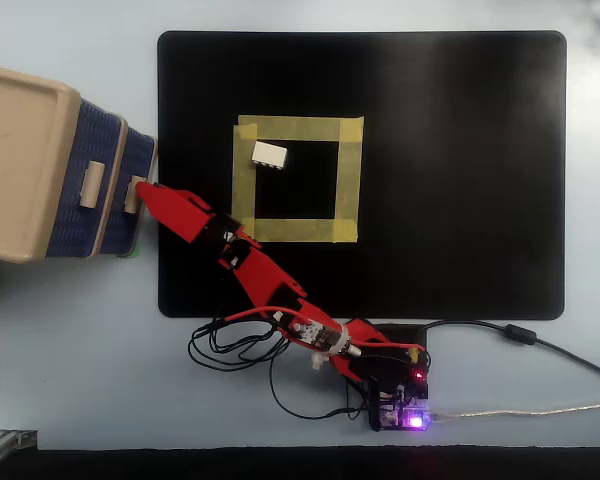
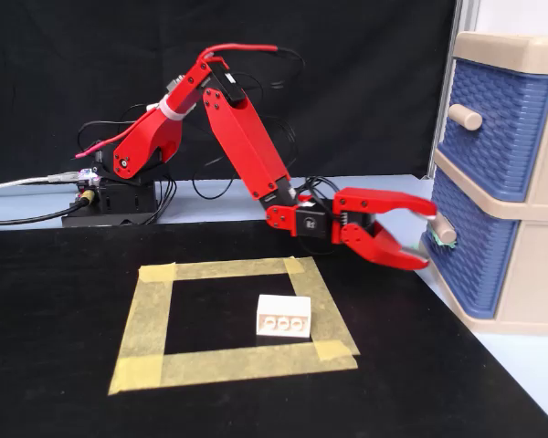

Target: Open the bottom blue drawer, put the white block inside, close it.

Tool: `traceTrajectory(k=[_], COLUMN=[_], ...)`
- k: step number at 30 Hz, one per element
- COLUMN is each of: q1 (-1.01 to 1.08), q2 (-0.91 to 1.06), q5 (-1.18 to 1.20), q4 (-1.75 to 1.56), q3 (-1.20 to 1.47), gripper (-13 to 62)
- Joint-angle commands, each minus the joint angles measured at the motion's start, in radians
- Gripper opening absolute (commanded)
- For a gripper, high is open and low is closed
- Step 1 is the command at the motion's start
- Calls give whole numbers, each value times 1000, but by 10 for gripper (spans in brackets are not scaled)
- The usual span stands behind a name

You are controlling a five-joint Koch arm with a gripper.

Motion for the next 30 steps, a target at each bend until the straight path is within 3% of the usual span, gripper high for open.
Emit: traceTrajectory(k=[1, 15, 18, 23, 27, 30], q1=[-14, -74, -75, -67, -58, -23], q2=[37, 29, 31, 40, 54, 181], q5=[-8, 189, 199, 215, 209, 204], q4=[20, 83, 167, 318, 350, 348], q3=[-49, -49, -44, -43, -9, 196], gripper=[336, 296, 212, -83, -80, -80])
